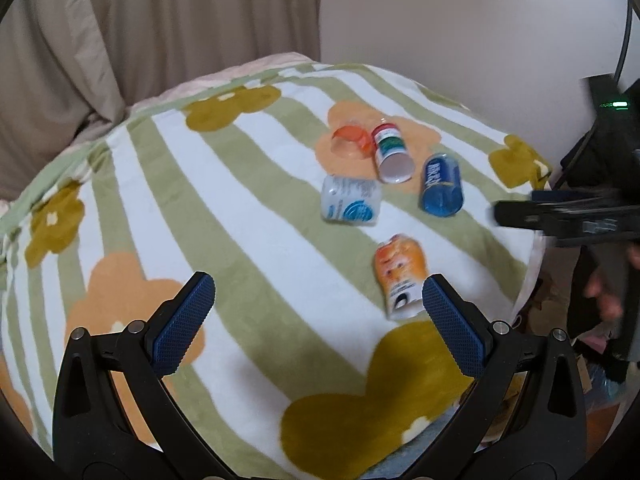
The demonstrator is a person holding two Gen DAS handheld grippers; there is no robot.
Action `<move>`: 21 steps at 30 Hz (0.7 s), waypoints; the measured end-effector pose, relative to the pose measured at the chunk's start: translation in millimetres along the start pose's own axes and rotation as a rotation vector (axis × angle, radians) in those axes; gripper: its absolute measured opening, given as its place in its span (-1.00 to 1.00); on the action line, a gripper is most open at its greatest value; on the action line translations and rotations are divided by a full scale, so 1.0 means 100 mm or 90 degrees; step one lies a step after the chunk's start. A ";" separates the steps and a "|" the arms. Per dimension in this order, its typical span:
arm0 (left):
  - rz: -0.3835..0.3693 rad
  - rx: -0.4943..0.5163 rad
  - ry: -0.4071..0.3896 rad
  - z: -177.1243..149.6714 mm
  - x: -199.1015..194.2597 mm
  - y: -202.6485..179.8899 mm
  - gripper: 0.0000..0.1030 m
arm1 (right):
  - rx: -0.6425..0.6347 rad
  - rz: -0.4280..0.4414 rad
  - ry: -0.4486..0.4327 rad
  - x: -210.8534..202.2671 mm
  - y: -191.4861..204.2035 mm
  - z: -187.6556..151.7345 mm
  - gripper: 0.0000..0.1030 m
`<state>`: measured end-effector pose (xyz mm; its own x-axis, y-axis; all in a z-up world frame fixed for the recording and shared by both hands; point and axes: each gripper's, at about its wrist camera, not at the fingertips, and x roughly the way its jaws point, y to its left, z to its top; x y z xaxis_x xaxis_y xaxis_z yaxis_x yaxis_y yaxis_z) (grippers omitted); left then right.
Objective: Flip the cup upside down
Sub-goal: 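Move the left gripper to the orange bottle and close around it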
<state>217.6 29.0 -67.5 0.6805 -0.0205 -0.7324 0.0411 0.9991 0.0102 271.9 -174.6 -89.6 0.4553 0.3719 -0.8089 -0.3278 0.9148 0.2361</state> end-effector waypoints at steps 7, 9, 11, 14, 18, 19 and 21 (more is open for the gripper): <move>-0.049 -0.011 0.013 0.27 0.12 -0.51 0.99 | -0.053 -0.091 -0.122 -0.82 -0.13 -0.23 1.00; -0.058 -0.018 0.047 0.34 0.29 -0.64 0.99 | -0.050 -0.075 -0.123 -0.92 -0.19 -0.33 1.00; -0.059 -0.030 0.100 0.42 0.53 -0.71 0.99 | -0.048 -0.070 -0.119 -0.95 -0.24 -0.39 1.00; -0.059 -0.040 0.182 0.48 0.92 -0.75 0.99 | -0.049 -0.062 -0.115 -0.95 -0.29 -0.49 1.00; -0.038 -0.042 0.284 0.41 1.42 -0.77 0.90 | -0.041 -0.037 -0.112 -0.88 -0.39 -0.60 1.00; -0.042 -0.048 0.311 0.37 1.55 -0.76 0.86 | -0.039 -0.033 -0.109 -0.85 -0.40 -0.63 1.00; -0.052 -0.066 0.342 0.32 1.72 -0.73 0.76 | -0.035 -0.025 -0.102 -0.77 -0.43 -0.64 1.00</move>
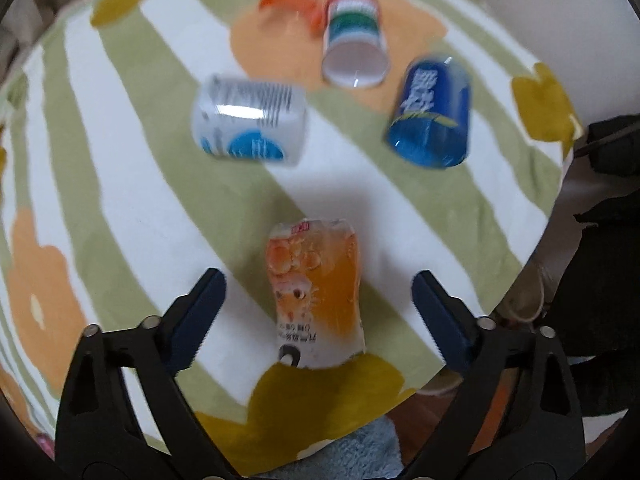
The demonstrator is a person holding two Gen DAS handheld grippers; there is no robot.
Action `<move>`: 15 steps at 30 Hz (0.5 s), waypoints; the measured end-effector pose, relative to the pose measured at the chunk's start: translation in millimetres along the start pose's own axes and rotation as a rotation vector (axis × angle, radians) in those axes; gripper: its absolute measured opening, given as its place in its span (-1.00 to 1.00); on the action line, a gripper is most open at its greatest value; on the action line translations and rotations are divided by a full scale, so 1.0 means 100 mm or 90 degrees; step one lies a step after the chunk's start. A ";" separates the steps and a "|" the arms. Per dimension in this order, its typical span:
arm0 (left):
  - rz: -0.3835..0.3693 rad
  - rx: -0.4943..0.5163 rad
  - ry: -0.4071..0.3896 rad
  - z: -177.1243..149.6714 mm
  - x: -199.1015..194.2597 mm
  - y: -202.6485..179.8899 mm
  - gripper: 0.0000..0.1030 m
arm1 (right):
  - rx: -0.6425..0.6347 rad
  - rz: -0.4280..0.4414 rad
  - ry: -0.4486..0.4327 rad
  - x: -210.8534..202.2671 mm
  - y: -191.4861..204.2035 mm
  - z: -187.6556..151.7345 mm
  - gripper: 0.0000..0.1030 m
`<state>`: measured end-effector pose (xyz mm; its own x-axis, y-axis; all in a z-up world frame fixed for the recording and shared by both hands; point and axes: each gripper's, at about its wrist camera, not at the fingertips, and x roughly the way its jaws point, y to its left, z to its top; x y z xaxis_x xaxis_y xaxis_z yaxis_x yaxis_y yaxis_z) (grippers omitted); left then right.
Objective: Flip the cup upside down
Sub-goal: 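Move the left gripper to the orange bottle and close around it, then lift and rotate the orange bottle with the left gripper, lower it onto the blanket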
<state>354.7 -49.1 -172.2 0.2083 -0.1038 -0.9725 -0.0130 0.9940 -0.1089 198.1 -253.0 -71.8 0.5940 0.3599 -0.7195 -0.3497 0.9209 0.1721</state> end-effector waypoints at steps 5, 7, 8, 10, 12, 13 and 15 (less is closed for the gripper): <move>-0.023 -0.026 0.044 0.10 0.31 0.11 0.57 | 0.005 0.016 0.019 0.20 -0.05 -0.04 1.00; -0.024 -0.026 0.056 0.12 0.38 0.12 0.53 | 0.006 0.019 0.024 0.26 -0.08 -0.04 1.00; -0.022 -0.026 0.060 0.13 0.41 0.12 0.50 | 0.008 0.021 0.027 0.29 -0.08 -0.03 1.00; -0.018 -0.027 0.069 0.14 0.48 0.15 0.38 | 0.012 0.027 0.030 0.34 -0.10 -0.03 1.00; -0.030 -0.033 0.075 0.14 0.53 0.19 0.13 | 0.015 0.029 0.033 0.38 -0.11 -0.03 1.00; -0.034 -0.036 0.073 0.13 0.53 0.20 0.13 | 0.016 0.030 0.034 0.39 -0.12 -0.03 1.00; -0.044 -0.032 0.060 0.12 0.49 0.23 0.13 | 0.021 0.031 0.037 0.41 -0.13 -0.04 1.00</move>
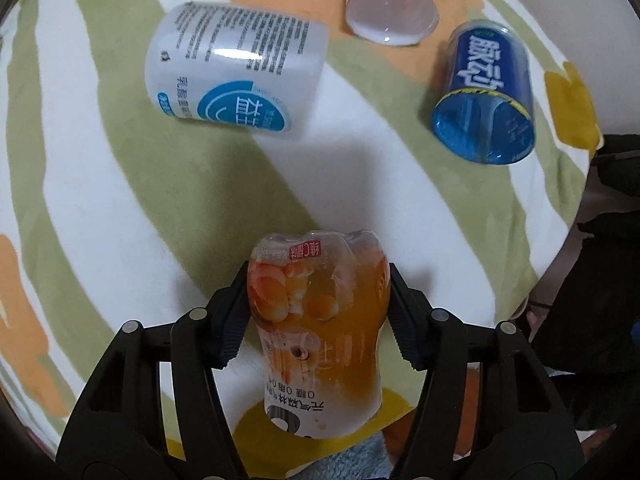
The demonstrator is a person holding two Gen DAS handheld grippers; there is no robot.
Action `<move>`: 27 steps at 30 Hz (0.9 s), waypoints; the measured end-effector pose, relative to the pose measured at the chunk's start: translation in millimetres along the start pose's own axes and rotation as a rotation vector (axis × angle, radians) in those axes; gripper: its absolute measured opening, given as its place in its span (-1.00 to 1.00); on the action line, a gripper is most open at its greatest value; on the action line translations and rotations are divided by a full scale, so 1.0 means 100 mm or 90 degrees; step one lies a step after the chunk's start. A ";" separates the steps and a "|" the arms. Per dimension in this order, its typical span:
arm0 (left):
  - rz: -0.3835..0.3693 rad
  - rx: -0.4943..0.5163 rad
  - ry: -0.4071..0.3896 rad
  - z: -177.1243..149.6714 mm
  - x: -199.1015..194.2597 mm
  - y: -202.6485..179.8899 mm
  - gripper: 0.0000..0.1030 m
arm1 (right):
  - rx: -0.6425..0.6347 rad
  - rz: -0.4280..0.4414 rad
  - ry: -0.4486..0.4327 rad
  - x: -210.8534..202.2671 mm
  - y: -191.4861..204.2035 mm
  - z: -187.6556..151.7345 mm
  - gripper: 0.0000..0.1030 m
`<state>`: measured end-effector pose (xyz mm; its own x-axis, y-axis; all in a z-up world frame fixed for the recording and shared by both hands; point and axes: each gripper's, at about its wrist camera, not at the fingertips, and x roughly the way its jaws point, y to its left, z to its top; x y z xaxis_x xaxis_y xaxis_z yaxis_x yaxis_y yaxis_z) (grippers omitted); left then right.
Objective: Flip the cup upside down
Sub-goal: 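Lift and rotate the orange bottle with the left gripper, lower it onto the blanket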
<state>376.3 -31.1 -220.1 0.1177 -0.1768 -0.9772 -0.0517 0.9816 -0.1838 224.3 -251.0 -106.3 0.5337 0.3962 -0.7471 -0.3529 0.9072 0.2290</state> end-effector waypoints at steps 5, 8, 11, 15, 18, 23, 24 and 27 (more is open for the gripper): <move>-0.035 0.061 -0.154 -0.19 -0.47 0.03 0.13 | 0.014 0.018 -0.002 -0.01 -0.02 -0.04 1.00; -0.010 0.123 -0.276 -0.42 -0.56 0.06 0.13 | 0.021 0.014 -0.012 -0.01 0.01 -0.08 1.00; -0.056 0.117 -0.377 -0.59 -0.47 0.19 0.13 | 0.014 0.006 -0.005 0.08 0.11 -0.10 1.00; -0.078 0.092 -0.463 -0.66 -0.39 0.23 0.13 | 0.019 0.022 0.004 0.17 0.21 -0.14 1.00; -0.064 0.096 -0.455 -0.65 -0.29 0.19 0.13 | 0.024 0.029 0.013 0.21 0.24 -0.17 1.00; -0.062 0.113 -0.415 -0.80 -0.35 0.20 0.13 | 0.019 0.025 0.018 0.20 0.26 -0.23 1.00; -0.059 0.115 -0.402 -0.83 -0.37 0.20 0.13 | 0.021 0.027 0.018 0.20 0.25 -0.24 1.00; -0.040 0.128 -0.357 -0.90 -0.41 0.17 0.13 | 0.026 0.033 0.020 0.21 0.26 -0.26 1.00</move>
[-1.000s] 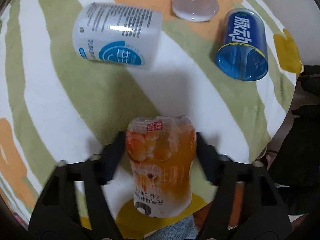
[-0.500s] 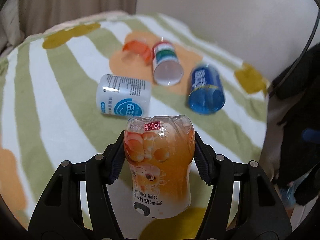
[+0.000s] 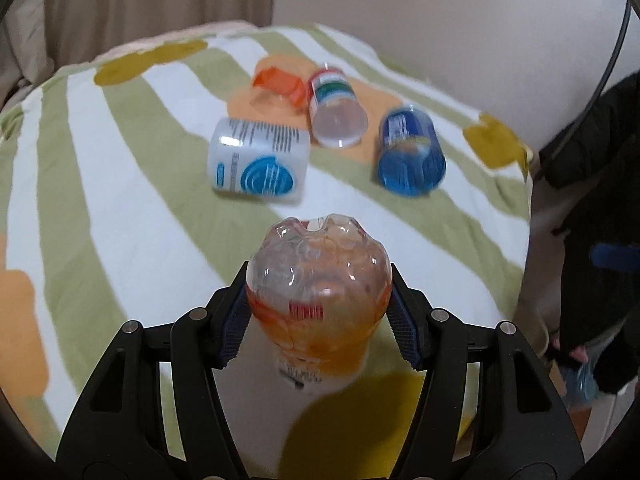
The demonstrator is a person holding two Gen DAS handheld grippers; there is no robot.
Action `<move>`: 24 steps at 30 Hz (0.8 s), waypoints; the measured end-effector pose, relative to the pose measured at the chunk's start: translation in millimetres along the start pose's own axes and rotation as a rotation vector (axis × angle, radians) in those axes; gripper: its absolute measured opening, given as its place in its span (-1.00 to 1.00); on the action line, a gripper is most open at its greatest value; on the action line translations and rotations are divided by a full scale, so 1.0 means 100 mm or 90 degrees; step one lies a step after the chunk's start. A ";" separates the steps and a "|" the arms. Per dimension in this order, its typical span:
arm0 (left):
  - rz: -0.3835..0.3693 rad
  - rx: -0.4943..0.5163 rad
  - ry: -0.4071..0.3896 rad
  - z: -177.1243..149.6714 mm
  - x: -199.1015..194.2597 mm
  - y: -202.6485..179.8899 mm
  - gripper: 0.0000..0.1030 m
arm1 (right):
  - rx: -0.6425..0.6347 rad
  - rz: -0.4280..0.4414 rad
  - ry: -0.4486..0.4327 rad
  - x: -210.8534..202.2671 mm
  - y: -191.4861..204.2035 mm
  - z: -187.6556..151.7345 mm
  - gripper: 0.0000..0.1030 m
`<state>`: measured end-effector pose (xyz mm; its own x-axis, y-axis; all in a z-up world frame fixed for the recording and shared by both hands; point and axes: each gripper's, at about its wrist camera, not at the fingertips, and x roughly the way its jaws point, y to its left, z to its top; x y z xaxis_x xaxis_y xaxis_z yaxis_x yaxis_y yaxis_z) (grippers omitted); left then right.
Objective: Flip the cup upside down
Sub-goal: 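Lift and rotate the orange bottle with the left gripper, lower it onto the blanket, then open the left gripper and withdraw from the standing orange bottle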
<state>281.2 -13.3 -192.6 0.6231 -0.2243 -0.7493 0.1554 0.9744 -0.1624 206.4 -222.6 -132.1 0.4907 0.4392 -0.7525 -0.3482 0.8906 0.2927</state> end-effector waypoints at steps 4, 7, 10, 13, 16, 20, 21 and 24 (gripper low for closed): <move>0.019 0.025 -0.007 -0.04 -0.08 -0.07 0.13 | 0.001 0.006 0.003 0.03 0.04 -0.02 1.00; 0.018 0.025 -0.044 -0.05 -0.07 -0.11 0.13 | 0.000 0.008 0.002 0.02 0.07 -0.03 1.00; 0.023 0.019 -0.036 -0.10 0.00 -0.12 0.13 | -0.003 0.007 0.002 0.00 0.10 -0.03 1.00; 0.032 0.025 -0.039 -0.11 -0.03 -0.16 0.13 | -0.007 -0.001 0.000 -0.01 0.11 -0.04 1.00; 0.042 0.019 -0.021 -0.09 -0.01 -0.16 0.29 | -0.010 -0.005 -0.003 -0.02 0.11 -0.05 1.00; 0.057 0.008 -0.024 -0.07 -0.03 -0.13 0.85 | -0.011 -0.006 -0.004 -0.02 0.11 -0.05 1.00; 0.052 0.005 -0.025 -0.07 -0.05 -0.12 0.85 | -0.011 -0.005 -0.003 -0.02 0.11 -0.05 1.00; 0.052 0.009 -0.022 -0.07 -0.07 -0.12 0.85 | -0.013 -0.005 0.000 -0.01 0.11 -0.04 1.00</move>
<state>269.6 -22.8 -189.8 0.6600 -0.1446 -0.7372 0.1132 0.9892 -0.0927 199.0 -214.2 -130.5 0.4932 0.4316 -0.7553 -0.3599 0.8917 0.2746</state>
